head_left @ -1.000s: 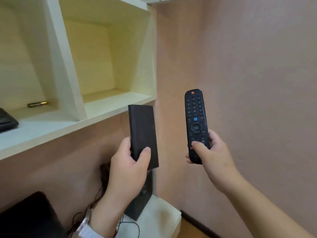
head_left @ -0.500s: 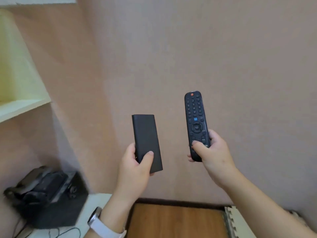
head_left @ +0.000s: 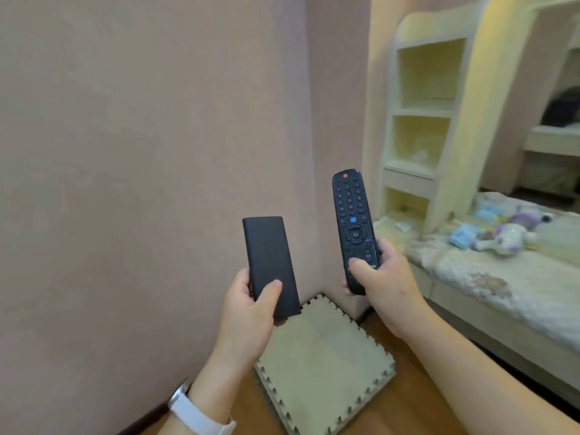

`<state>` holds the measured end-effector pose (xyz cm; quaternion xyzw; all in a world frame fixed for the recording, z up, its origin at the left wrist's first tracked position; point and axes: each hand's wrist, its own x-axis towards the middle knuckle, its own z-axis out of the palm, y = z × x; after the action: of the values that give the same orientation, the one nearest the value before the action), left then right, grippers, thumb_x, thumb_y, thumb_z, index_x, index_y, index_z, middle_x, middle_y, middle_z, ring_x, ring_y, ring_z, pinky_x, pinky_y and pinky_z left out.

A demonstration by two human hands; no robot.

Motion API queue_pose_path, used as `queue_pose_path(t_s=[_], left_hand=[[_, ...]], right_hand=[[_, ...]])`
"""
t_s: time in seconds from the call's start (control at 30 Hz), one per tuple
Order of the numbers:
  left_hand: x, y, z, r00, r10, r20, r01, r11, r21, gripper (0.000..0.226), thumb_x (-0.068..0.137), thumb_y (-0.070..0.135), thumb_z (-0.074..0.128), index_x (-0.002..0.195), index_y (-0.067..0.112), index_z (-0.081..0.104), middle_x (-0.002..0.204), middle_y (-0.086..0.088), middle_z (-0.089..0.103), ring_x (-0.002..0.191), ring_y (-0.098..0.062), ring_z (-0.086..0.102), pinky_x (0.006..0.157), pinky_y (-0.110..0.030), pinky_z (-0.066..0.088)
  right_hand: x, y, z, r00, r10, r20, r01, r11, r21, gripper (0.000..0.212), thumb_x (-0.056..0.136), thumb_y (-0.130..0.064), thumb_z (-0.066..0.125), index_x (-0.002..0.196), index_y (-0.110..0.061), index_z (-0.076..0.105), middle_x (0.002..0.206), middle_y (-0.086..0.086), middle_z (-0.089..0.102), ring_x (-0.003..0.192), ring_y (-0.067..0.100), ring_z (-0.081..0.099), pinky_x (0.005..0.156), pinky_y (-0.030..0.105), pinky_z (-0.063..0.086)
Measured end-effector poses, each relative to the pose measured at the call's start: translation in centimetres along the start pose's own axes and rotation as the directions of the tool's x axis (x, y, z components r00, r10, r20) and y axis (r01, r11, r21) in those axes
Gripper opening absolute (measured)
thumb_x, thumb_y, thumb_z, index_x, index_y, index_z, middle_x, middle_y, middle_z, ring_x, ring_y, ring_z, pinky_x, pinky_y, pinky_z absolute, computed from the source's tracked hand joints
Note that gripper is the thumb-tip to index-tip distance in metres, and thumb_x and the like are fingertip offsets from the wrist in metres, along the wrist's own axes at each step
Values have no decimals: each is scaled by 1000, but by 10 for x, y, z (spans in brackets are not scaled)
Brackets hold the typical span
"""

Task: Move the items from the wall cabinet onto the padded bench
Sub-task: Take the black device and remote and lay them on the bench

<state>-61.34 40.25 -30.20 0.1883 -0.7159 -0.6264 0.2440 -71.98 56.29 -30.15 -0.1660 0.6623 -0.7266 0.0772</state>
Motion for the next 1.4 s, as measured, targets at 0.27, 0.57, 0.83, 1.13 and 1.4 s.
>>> queue_pose_path(t_s=[0.27,0.57,0.83,1.13,1.4], left_hand=[[-9,11,173,926,18,376,-18,1000,-4,20,93,13,57,107,27,57,100,-1,68,85,-20,68,54,-27,54],[-11,0,285,787,-8,617,19,1000,-11,21,93,14,58,112,24,57,102,-2,68,88,-21,69,57,-35,58],[47,-29,366,687,-39,726,85,996,-27,19,94,14,57,106,27,57,100,2,69,82,-13,70,55,-29,56],[163,-65,437,645,-121,754,177,984,7,19,94,17,57,111,25,55,100,2,68,83,-13,69,57,-28,57],[199,-80,510,538,-136,832,172,984,50,28,95,21,57,122,23,52,111,2,64,96,-19,65,58,-24,56]], right_hand=[[-44,-8,-169,932,2,-363,-22,999,-50,27,90,-1,55,109,-20,56,88,12,64,63,23,64,59,39,60],[-73,10,-257,809,54,-585,-101,994,-47,28,91,-3,55,108,-24,56,91,15,61,65,23,63,60,36,60],[-17,44,-303,700,109,-706,-190,981,-36,25,90,-3,56,107,-22,56,90,10,60,70,26,62,58,32,57],[100,63,-336,656,136,-742,-310,945,-101,21,91,-4,55,100,-23,57,95,17,62,77,31,64,56,25,58],[139,76,-372,579,175,-796,-356,933,-53,21,92,-6,57,102,-26,56,99,16,62,88,40,66,62,34,60]])
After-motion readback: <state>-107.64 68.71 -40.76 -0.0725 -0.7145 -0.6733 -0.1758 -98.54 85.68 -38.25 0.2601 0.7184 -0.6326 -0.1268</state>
